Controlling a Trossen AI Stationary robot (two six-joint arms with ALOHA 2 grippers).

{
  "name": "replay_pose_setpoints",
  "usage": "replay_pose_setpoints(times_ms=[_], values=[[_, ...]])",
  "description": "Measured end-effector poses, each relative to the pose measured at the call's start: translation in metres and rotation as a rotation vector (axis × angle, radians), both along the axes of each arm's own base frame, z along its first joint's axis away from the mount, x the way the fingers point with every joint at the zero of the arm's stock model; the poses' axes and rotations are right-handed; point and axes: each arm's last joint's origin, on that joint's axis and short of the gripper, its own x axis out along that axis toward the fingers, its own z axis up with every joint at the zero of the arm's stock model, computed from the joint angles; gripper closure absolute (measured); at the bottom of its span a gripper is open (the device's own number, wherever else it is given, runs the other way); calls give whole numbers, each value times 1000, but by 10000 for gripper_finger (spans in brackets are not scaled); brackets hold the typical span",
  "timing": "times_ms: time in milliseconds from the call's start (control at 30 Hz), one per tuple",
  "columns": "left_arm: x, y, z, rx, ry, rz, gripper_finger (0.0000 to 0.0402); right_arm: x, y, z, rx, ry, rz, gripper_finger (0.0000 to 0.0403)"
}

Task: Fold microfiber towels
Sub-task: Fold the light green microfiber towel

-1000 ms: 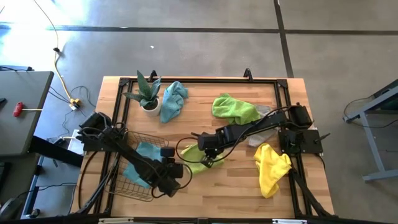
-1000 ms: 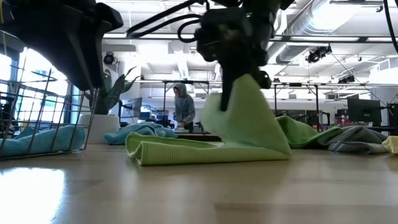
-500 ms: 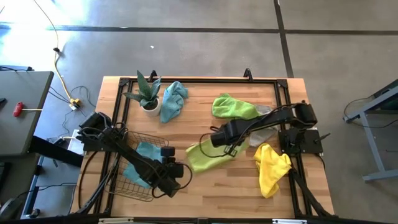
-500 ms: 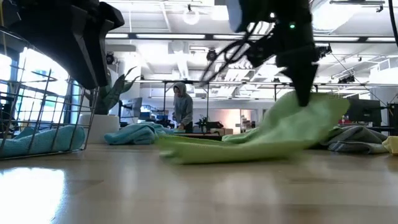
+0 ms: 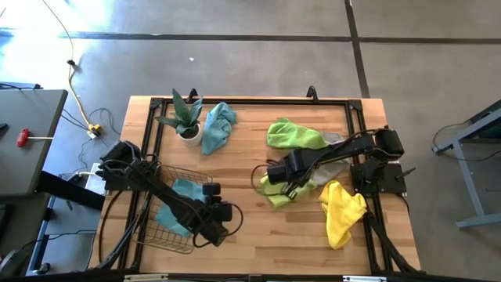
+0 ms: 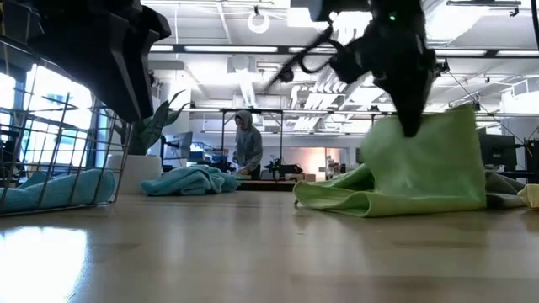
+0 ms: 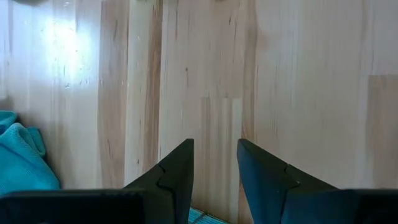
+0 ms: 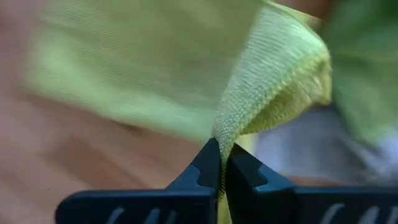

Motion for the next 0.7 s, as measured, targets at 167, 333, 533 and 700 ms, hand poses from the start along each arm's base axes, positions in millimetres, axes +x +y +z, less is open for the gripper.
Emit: replay_pose_setpoints(times_ms=[167,333,533,700], values=[[0,0,0,5,2,-6,289,16,14,0,64,-174,30,403],[0,0,0,3,-1,0,289,26,15,1,67,-290,42,403],[2,2,1,55,-38,1,289,22,14,1,69,-237,75,403],[16,8,3,140,-140,-24,289,9,11,-1,29,-108,72,403]])
